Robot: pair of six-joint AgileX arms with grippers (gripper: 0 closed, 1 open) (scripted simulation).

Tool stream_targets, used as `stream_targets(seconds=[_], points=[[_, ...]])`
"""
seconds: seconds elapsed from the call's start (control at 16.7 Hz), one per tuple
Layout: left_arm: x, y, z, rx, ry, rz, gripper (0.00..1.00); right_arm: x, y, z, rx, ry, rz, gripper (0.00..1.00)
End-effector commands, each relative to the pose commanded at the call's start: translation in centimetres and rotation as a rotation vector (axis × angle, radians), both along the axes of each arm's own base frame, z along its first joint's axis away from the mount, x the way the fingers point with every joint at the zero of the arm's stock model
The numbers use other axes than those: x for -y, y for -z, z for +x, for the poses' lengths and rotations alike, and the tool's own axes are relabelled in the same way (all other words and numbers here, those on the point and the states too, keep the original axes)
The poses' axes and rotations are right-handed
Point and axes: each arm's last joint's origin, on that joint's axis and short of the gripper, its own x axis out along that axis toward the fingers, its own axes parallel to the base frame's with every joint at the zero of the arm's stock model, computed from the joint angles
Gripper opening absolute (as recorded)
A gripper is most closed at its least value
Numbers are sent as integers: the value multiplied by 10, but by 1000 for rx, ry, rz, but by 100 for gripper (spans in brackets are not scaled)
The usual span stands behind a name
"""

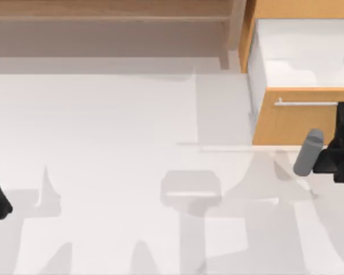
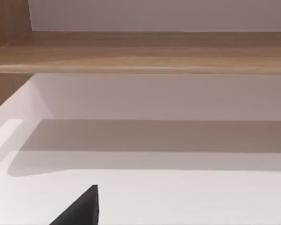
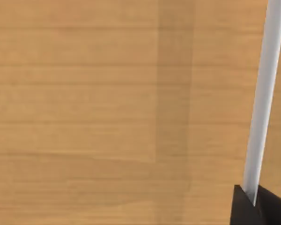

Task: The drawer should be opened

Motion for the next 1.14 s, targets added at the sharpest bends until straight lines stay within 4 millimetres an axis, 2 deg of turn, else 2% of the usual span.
stream_targets(seconds=[0.78, 1.14], points=[[0, 0, 0, 0, 0, 0, 100, 0, 0, 0, 0, 0, 0, 98], [0, 0, 0, 0, 0, 0, 100, 0, 0, 0, 0, 0, 0, 100]])
